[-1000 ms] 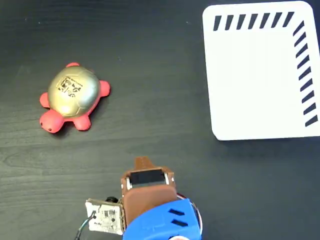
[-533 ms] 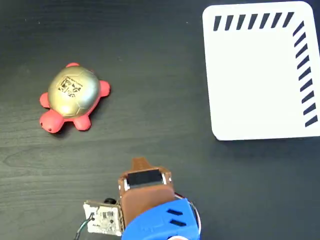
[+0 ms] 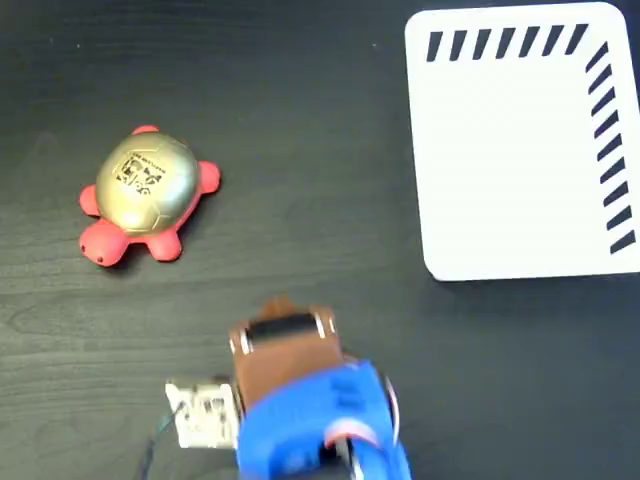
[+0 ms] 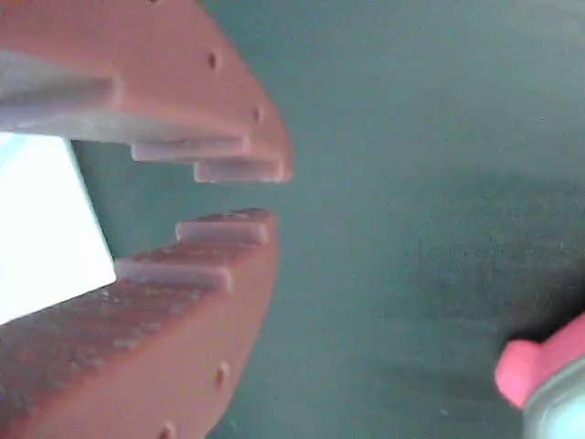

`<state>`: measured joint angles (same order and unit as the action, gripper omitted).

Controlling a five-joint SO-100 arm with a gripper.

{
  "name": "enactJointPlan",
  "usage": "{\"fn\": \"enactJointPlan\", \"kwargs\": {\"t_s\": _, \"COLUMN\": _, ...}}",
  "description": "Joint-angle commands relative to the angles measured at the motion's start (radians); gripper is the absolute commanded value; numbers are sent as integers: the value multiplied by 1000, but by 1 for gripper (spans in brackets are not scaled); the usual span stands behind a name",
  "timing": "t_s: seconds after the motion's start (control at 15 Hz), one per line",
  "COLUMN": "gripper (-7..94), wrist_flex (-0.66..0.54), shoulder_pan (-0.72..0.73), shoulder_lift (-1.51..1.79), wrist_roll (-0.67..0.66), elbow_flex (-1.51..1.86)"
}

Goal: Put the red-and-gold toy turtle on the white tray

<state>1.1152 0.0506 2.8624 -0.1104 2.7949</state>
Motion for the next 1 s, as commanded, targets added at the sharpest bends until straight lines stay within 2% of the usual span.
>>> {"fn": "enactJointPlan", "kwargs": {"t_s": 0.0, "gripper": 0, "wrist_flex": -32, "shoulder_pan": -12, "shoulder_lift": -224, "wrist_roll": -86, "elbow_flex": -215}}
{"fn": "enactJointPlan", "kwargs": {"t_s": 0.13, "gripper": 0, "wrist_flex": 17, "shoulder_pan": -11, "shoulder_lift": -400, "wrist_roll": -187, "elbow_flex": -387}}
{"fn": "enactJointPlan", "kwargs": {"t_s": 0.27, "gripper": 0, "wrist_flex": 121, "shoulder_pan": 14, "shoulder_lift": -552, "wrist_roll": -313, "elbow_flex": -571}}
{"fn": "enactJointPlan", "kwargs": {"t_s": 0.4, "gripper": 0, "wrist_flex": 210, "shoulder_pan": 46, "shoulder_lift": -693, "wrist_roll": -377, "elbow_flex": -749}}
{"fn": "enactJointPlan", "kwargs": {"t_s": 0.6, "gripper": 0, "wrist_flex": 279, "shoulder_pan": 109, "shoulder_lift": -857, "wrist_roll": -411, "elbow_flex": -950}}
{"fn": "enactJointPlan", "kwargs": {"t_s": 0.93, "gripper": 0, "wrist_flex": 299, "shoulder_pan": 163, "shoulder_lift": -1104, "wrist_roll": -393, "elbow_flex": -1226}}
